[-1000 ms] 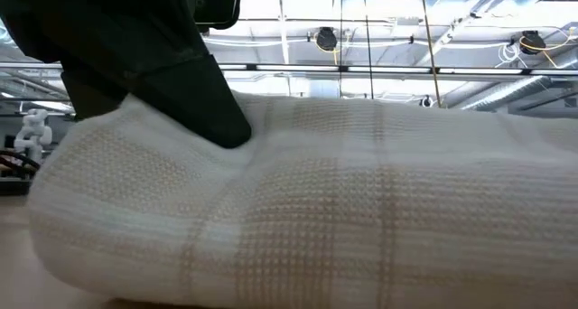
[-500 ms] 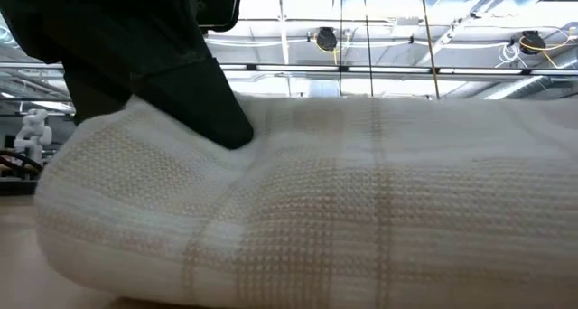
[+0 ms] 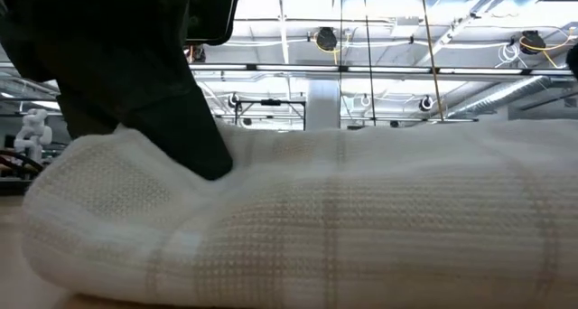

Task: Roll towel into tight, uniform cylinder
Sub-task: Roll the white towel

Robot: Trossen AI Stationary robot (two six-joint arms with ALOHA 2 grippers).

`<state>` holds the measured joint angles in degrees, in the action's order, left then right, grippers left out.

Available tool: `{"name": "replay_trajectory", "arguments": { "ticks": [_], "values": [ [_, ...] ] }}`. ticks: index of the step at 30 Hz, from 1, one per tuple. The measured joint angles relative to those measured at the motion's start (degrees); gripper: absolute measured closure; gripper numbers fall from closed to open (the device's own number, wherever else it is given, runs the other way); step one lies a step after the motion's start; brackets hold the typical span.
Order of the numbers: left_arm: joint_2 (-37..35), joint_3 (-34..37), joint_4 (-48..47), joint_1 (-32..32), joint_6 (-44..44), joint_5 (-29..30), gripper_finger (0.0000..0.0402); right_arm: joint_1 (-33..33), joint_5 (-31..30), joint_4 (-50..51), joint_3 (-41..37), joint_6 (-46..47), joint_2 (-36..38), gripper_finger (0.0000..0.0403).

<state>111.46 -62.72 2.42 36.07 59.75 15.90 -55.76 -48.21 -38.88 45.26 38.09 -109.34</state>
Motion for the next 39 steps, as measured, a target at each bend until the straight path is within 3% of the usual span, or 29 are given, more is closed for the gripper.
{"name": "replay_trajectory", "arguments": {
  "ticks": [10, 18, 26, 31, 39],
  "values": [
    [0.0, 0.0, -0.5, -0.9, -0.5, 0.0, 0.0366, 3.9, 0.4, 1.1, 2.1, 4.4, -7.7, 0.0384],
    [-1.4, 0.0, -0.5, -1.3, -5.0, -0.5, 0.0271, 4.8, 2.7, 2.6, 2.2, 8.1, -8.8, 0.0400],
    [-11.3, 0.0, -8.0, -1.1, -15.5, 0.8, 0.0197, 5.1, 3.6, 3.6, 2.2, 9.7, -8.8, 0.0402],
    [-12.3, 0.0, -0.7, 1.9, -29.6, 9.6, 0.0212, 5.1, 3.6, 3.5, 2.2, 9.7, -8.8, 0.0402],
    [0.0, 0.3, 12.2, 3.8, -39.3, 11.0, 0.0319, 5.1, 3.7, 3.5, 2.2, 9.3, -8.8, 0.0402]
  ]
}}
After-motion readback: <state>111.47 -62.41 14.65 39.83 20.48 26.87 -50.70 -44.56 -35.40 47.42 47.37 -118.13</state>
